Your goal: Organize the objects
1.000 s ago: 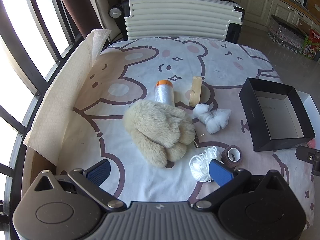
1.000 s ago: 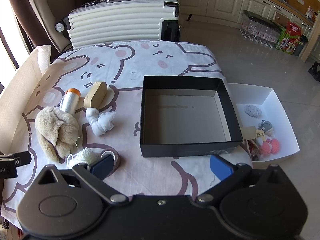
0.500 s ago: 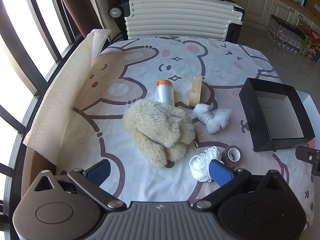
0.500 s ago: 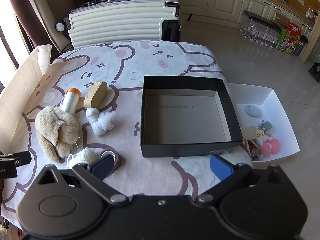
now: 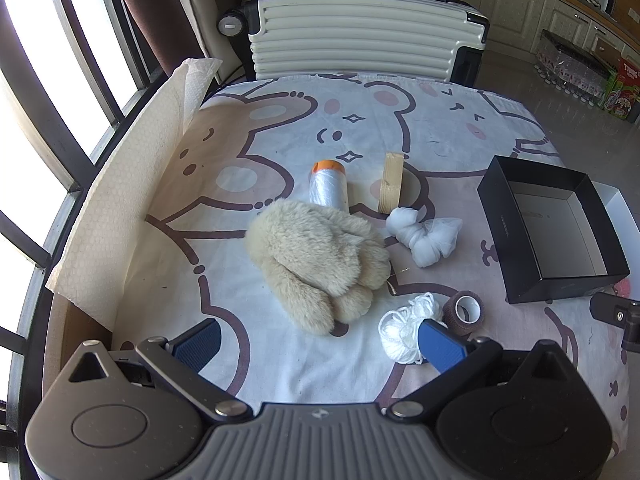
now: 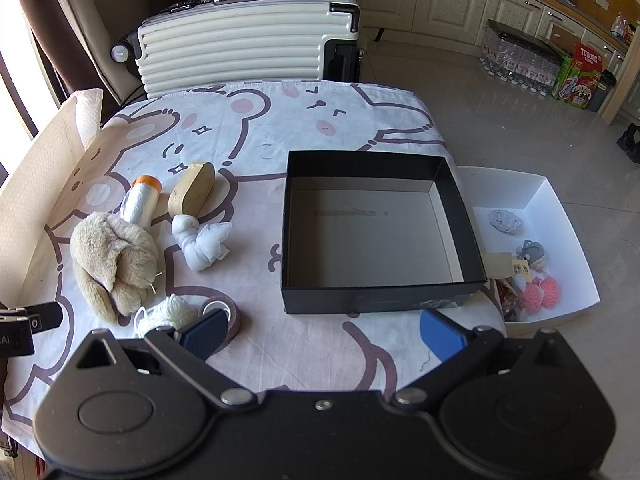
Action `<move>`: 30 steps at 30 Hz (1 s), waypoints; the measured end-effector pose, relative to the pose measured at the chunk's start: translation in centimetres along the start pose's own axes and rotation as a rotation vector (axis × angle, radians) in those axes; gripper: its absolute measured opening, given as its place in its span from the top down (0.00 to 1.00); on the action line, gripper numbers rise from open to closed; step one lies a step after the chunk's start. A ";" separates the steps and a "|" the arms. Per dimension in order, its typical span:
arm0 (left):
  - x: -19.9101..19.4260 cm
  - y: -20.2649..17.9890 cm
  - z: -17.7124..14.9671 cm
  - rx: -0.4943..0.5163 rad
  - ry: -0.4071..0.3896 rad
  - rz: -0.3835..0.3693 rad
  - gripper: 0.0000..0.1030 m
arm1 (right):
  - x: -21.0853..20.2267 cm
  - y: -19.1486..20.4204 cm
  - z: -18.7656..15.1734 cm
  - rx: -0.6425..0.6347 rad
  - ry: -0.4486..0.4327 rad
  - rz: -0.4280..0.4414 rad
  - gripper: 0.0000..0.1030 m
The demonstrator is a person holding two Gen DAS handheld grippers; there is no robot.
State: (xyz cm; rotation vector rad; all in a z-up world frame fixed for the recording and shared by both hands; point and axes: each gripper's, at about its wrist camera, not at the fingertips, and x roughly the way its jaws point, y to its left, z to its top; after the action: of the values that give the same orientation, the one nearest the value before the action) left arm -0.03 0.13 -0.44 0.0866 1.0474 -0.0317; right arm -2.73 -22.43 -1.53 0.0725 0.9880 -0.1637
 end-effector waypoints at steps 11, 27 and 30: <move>-0.1 0.0 0.0 0.006 -0.003 -0.004 0.00 | 0.0 0.0 0.0 0.000 0.000 -0.005 0.00; -2.4 -0.7 2.9 -0.021 -0.064 -0.024 0.00 | -2.3 0.9 2.9 -0.004 -0.048 0.017 0.00; -2.6 -1.3 3.7 -0.007 -0.071 -0.022 0.00 | -2.9 1.3 4.1 0.007 -0.058 0.035 0.00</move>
State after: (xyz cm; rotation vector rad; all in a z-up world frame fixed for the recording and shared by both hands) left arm 1.74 -1.53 3.60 0.0672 0.9779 -0.0506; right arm -0.70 -21.37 3.07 0.0908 0.9277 -0.1368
